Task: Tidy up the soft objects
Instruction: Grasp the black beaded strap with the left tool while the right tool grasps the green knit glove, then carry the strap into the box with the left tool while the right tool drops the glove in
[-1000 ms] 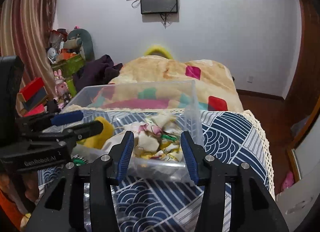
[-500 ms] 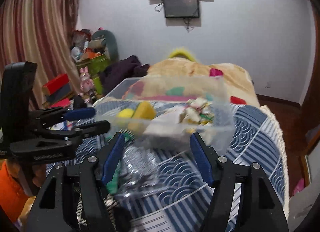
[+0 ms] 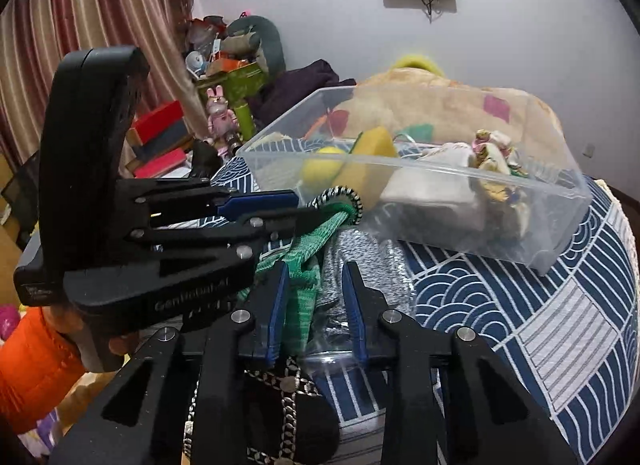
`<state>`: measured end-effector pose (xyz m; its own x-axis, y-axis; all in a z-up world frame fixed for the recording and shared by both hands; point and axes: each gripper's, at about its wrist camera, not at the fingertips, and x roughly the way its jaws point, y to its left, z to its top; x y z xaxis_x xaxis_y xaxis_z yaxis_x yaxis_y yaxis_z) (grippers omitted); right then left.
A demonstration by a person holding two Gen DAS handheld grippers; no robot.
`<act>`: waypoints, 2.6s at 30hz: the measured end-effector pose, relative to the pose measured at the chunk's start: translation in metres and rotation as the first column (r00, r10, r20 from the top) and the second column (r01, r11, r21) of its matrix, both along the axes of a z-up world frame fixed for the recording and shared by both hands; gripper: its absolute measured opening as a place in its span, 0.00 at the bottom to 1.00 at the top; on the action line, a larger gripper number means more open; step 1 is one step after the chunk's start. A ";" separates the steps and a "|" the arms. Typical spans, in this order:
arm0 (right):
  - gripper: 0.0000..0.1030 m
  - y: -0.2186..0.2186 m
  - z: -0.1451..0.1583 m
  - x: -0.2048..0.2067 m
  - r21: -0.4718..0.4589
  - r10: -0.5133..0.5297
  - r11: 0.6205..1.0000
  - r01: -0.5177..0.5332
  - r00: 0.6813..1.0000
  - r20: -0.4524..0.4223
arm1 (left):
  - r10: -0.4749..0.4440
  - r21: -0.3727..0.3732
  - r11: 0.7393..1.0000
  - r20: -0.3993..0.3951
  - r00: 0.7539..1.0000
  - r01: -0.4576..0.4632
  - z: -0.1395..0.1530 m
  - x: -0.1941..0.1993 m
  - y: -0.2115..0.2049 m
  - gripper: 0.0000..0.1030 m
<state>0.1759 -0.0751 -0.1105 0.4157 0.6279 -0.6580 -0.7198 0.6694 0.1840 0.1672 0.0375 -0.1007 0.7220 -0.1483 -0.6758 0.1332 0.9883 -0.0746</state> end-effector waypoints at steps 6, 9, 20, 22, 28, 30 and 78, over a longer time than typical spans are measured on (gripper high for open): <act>0.24 0.021 -0.007 0.006 -0.012 0.052 0.999 -0.053 0.998 -0.038 | 0.028 -0.028 0.999 0.004 1.000 -0.028 -0.001 -0.011 0.013 0.07; 0.25 0.031 -0.011 0.007 -0.034 0.071 0.997 -0.072 0.997 -0.041 | 0.044 -0.049 0.998 0.003 0.999 -0.044 -0.001 -0.016 0.021 0.06; 0.07 0.015 0.003 -0.009 0.000 0.023 1.000 -0.023 0.998 0.063 | 0.113 -0.067 0.992 0.034 0.993 -0.110 0.007 -0.043 0.043 0.06; 0.07 0.005 0.014 -0.011 0.036 -0.006 0.999 0.003 0.997 0.082 | 0.119 -0.071 0.991 0.049 0.992 -0.115 0.012 -0.049 0.044 0.06; 0.07 -0.028 0.049 -0.014 0.140 -0.090 0.988 0.070 0.986 0.140 | 0.119 -0.064 0.992 0.127 0.985 -0.112 0.039 -0.064 0.040 0.06; 0.07 -0.037 0.059 -0.015 0.166 -0.117 0.982 0.090 0.980 0.161 | 0.113 -0.066 0.992 0.159 0.981 -0.103 0.050 -0.067 0.038 0.06; 0.42 -0.015 0.059 0.064 -0.045 -0.250 0.964 0.264 0.948 0.198 | 0.144 -0.021 0.990 0.052 0.988 -0.143 0.035 0.066 0.033 0.40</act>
<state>0.2402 -0.0900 -0.0515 0.6775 0.4387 -0.5904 -0.5387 0.8425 0.0079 0.2329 0.0703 -0.0656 0.7716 -0.0522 -0.6340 -0.0055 0.9960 -0.0886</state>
